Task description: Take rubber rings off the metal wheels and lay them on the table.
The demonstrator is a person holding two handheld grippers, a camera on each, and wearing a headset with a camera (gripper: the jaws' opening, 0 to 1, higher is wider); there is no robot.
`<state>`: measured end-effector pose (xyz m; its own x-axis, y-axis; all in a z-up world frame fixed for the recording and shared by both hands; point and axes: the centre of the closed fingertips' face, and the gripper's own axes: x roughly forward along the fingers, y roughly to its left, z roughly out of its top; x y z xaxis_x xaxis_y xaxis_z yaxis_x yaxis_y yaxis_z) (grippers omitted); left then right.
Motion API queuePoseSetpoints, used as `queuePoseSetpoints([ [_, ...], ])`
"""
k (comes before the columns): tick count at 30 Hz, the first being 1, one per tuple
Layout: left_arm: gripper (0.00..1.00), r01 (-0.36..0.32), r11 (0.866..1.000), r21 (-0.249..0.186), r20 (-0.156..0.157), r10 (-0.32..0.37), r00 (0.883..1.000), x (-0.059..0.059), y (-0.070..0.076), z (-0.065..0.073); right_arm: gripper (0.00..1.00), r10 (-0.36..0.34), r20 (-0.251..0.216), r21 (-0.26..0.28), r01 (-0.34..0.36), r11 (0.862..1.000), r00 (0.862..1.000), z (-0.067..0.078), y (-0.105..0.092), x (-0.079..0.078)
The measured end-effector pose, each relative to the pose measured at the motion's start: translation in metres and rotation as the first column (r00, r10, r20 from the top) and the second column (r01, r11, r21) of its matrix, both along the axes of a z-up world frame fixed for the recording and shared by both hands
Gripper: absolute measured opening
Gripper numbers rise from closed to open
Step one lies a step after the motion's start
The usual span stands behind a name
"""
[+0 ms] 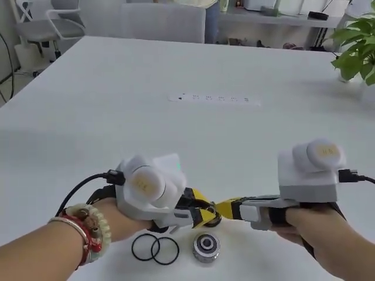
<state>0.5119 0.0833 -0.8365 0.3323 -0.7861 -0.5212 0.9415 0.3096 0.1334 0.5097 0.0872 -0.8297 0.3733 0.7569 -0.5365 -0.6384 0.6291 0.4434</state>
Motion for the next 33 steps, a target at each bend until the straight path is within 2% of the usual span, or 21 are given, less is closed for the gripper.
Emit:
queuePoseSetpoints([
  [2, 0.06, -0.004, 1.000, -0.005, -0.003, 0.004, 1.000, 0.000, 0.000, 0.000, 0.00, 0.008, 0.005, 0.006, -0.008, 1.000, 1.000, 0.002, 0.003, -0.001],
  [4, 0.06, -0.005, 1.000, -0.007, -0.003, 0.004, 1.000, 0.000, -0.001, 0.000, 0.00, 0.017, 0.025, -0.019, -0.016, 1.000, 1.000, 0.001, 0.004, -0.001],
  [13, 0.06, -0.022, 1.000, -0.011, -0.004, 0.022, 1.000, 0.001, -0.002, 0.001, 0.00, -0.008, 0.017, -0.010, 0.008, 1.000, 1.000, 0.002, 0.000, 0.001],
  [15, 0.06, -0.018, 1.000, -0.002, -0.013, 0.018, 1.000, 0.002, -0.002, 0.001, 0.00, -0.034, 0.023, 0.032, 0.033, 0.999, 0.999, 0.008, 0.001, 0.005],
  [16, 0.06, -0.019, 1.000, 0.003, -0.021, 0.019, 1.000, 0.002, -0.002, 0.001, 0.00, -0.039, 0.022, 0.028, 0.039, 0.999, 0.999, 0.009, -0.002, 0.006],
  [21, 0.06, 0.000, 0.999, 0.042, -0.015, 0.000, 1.000, 0.000, 0.000, 0.000, 0.00, -0.059, 0.014, 0.013, 0.059, 0.998, 0.998, 0.004, -0.009, 0.009],
  [27, 0.07, 0.014, 0.999, 0.051, -0.027, -0.013, 1.000, -0.003, 0.003, 0.000, 0.00, -0.064, 0.017, 0.007, 0.064, 0.998, 0.998, 0.005, -0.009, 0.009],
  [33, 0.07, 0.021, 0.998, 0.061, -0.025, -0.020, 0.999, -0.005, 0.003, 0.000, 0.00, -0.074, 0.023, 0.007, 0.073, 0.997, 0.997, 0.007, -0.010, 0.009],
])
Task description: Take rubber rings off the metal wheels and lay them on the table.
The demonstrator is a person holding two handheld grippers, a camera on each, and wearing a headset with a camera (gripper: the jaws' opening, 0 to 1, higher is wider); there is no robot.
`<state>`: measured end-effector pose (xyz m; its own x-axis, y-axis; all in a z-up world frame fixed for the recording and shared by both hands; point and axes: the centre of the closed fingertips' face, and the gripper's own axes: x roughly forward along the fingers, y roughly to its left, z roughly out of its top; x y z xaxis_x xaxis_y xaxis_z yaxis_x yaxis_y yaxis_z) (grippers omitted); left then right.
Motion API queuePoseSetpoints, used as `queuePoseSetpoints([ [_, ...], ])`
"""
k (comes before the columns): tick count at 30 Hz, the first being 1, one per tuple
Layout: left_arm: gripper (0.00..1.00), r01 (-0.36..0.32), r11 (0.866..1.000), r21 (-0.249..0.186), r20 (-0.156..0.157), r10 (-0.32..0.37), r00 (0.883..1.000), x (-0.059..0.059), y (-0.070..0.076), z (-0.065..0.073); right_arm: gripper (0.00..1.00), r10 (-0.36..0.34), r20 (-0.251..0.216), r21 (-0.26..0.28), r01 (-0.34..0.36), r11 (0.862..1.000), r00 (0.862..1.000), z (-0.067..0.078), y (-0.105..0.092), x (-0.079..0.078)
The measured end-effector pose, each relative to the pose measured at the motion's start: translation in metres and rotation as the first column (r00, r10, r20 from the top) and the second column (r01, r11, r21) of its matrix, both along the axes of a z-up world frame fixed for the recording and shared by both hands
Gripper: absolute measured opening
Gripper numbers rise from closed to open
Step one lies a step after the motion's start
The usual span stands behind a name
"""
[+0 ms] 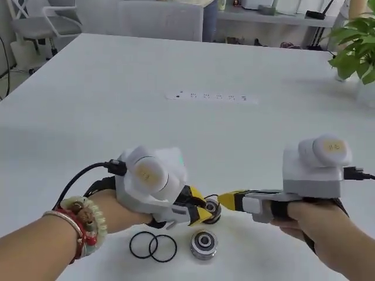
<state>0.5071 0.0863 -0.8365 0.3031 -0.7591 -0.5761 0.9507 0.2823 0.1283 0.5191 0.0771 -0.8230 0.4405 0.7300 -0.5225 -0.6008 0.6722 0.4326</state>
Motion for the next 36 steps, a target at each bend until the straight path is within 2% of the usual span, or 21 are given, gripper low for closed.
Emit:
queuePoseSetpoints([
  [2, 0.07, 0.009, 1.000, 0.021, -0.001, -0.009, 1.000, -0.002, 0.001, -0.003, 0.00, -0.006, 0.003, 0.004, 0.006, 1.000, 1.000, 0.000, -0.001, 0.001],
  [3, 0.05, 0.008, 1.000, 0.004, -0.003, -0.008, 1.000, -0.002, -0.001, -0.001, 0.00, -0.008, 0.001, 0.010, 0.008, 1.000, 1.000, 0.001, -0.001, 0.001],
  [5, 0.06, 0.020, 1.000, 0.019, 0.007, -0.020, 1.000, -0.005, 0.000, -0.002, 0.00, -0.010, -0.001, 0.017, 0.010, 1.000, 1.000, 0.002, -0.001, 0.001],
  [18, 0.07, 0.014, 1.000, 0.015, 0.003, -0.014, 1.000, -0.004, -0.002, -0.003, 0.00, 0.029, 0.016, 0.063, -0.030, 0.998, 0.999, 0.014, 0.011, -0.003],
  [21, 0.07, 0.014, 1.000, 0.015, 0.002, -0.014, 1.000, -0.004, -0.002, -0.003, 0.00, 0.040, 0.024, 0.059, -0.042, 0.997, 0.999, 0.016, 0.012, -0.004],
  [22, 0.07, 0.015, 1.000, 0.016, 0.001, -0.015, 1.000, -0.004, -0.002, -0.003, 0.00, 0.041, 0.027, 0.066, -0.043, 0.997, 0.999, 0.017, 0.013, -0.004],
  [24, 0.08, 0.015, 1.000, 0.017, 0.004, -0.015, 1.000, -0.004, -0.002, -0.002, 0.00, 0.031, 0.032, 0.114, -0.034, 0.993, 0.999, 0.026, 0.015, -0.002],
  [31, 0.10, 0.022, 1.000, 0.023, -0.002, -0.022, 1.000, -0.005, -0.002, -0.002, 0.00, 0.017, 0.028, 0.075, -0.020, 0.997, 0.999, 0.022, 0.011, -0.003],
  [36, 0.17, 0.027, 0.999, 0.030, -0.010, -0.027, 1.000, -0.007, -0.001, -0.001, 0.00, -0.001, 0.019, 0.064, -0.001, 0.998, 1.000, 0.018, 0.007, 0.000],
])
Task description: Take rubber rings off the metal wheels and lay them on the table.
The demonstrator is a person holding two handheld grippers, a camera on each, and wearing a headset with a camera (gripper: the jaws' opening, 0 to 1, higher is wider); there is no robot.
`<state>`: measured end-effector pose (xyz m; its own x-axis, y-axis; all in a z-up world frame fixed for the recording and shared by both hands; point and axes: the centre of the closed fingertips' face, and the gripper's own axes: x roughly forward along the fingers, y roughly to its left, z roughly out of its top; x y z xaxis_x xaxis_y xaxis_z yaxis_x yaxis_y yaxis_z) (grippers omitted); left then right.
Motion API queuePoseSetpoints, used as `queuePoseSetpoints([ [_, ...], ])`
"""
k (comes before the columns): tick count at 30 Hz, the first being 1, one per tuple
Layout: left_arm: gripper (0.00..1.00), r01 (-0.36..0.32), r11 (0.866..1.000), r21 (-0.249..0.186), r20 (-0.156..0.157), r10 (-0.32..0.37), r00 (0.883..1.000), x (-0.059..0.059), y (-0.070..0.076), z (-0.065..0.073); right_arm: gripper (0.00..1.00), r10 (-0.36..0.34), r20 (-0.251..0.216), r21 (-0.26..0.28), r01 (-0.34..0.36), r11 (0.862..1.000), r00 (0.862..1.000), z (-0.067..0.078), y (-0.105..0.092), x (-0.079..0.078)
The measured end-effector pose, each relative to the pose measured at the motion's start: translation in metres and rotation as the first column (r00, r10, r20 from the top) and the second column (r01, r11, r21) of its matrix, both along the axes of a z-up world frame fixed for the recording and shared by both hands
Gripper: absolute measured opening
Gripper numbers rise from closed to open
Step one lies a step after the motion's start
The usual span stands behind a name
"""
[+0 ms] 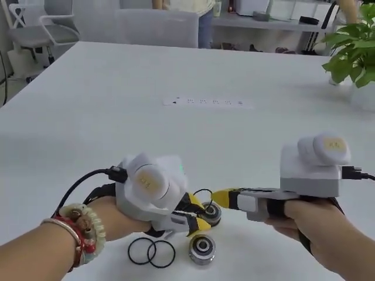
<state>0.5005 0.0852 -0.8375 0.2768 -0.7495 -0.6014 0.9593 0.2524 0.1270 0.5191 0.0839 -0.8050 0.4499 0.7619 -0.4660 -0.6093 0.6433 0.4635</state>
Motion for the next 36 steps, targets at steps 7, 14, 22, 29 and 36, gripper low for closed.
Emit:
queuePoseSetpoints([
  [7, 0.23, -0.002, 1.000, -0.017, -0.007, 0.002, 1.000, 0.001, 0.002, 0.006, 0.00, -0.017, -0.008, 0.007, 0.017, 1.000, 1.000, 0.000, -0.004, 0.002],
  [14, 0.30, -0.008, 1.000, -0.028, -0.004, 0.008, 1.000, 0.003, 0.003, 0.016, 0.00, -0.038, -0.011, 0.016, 0.038, 0.999, 0.999, 0.001, -0.008, 0.006],
  [22, 0.35, 0.003, 0.999, -0.054, 0.000, -0.003, 1.000, 0.001, 0.002, 0.038, 0.00, -0.057, -0.017, 0.020, 0.057, 0.998, 0.998, 0.001, -0.011, 0.008],
  [29, 0.44, 0.024, 0.997, -0.078, 0.012, -0.023, 1.000, -0.006, 0.002, 0.061, 0.00, -0.054, -0.014, 0.023, 0.055, 0.998, 0.998, 0.002, -0.011, 0.008],
  [36, 0.53, 0.050, 0.996, -0.070, 0.007, -0.049, 0.999, -0.014, 0.008, 0.076, 0.00, -0.053, -0.010, 0.034, 0.053, 0.998, 0.999, 0.005, -0.010, 0.009],
])
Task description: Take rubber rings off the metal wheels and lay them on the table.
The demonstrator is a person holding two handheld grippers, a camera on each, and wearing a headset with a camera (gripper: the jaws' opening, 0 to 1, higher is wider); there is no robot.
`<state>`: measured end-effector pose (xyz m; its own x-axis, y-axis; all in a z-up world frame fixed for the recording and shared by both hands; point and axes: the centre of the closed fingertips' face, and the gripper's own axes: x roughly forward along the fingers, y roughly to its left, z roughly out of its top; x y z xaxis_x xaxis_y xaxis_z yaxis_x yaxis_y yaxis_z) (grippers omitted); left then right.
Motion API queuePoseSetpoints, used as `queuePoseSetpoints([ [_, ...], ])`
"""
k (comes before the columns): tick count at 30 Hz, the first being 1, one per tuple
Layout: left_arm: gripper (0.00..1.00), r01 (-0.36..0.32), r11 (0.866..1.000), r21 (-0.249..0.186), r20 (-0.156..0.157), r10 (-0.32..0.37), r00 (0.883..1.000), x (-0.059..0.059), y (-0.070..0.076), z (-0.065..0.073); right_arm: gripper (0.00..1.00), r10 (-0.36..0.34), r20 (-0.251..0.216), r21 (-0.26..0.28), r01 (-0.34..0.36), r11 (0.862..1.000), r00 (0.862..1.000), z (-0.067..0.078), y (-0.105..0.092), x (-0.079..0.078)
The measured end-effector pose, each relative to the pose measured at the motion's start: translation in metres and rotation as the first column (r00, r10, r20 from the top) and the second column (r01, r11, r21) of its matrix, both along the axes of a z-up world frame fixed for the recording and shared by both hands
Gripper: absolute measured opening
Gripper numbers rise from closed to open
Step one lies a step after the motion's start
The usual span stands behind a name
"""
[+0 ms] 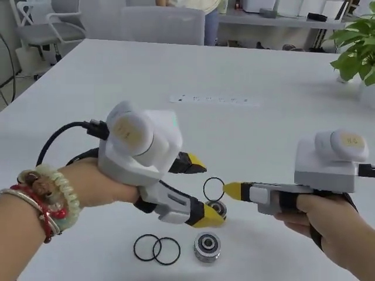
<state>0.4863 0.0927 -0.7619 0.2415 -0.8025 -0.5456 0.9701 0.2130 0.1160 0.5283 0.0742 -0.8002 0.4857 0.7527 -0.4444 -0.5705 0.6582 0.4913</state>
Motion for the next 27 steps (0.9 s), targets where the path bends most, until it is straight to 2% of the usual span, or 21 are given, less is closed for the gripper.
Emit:
queuePoseSetpoints([
  [4, 0.57, 0.008, 1.000, -0.001, 0.006, -0.008, 1.000, -0.006, 0.006, 0.011, 0.00, 0.005, 0.004, 0.002, -0.005, 1.000, 1.000, 0.001, 0.001, 0.000],
  [9, 0.60, 0.005, 1.000, 0.016, 0.038, -0.005, 0.999, -0.011, 0.020, 0.024, 0.00, 0.010, 0.010, 0.009, -0.010, 1.000, 1.000, 0.005, 0.003, -0.001],
  [19, 0.63, -0.088, 0.996, 0.029, 0.088, 0.085, 0.992, -0.020, 0.070, 0.045, 0.00, 0.023, 0.020, 0.031, -0.023, 0.999, 1.000, 0.012, 0.009, -0.003],
  [27, 0.65, -0.179, 0.983, 0.035, 0.096, 0.175, 0.980, -0.030, 0.108, 0.050, 0.00, 0.035, 0.028, 0.050, -0.037, 0.998, 0.999, 0.019, 0.016, -0.008],
])
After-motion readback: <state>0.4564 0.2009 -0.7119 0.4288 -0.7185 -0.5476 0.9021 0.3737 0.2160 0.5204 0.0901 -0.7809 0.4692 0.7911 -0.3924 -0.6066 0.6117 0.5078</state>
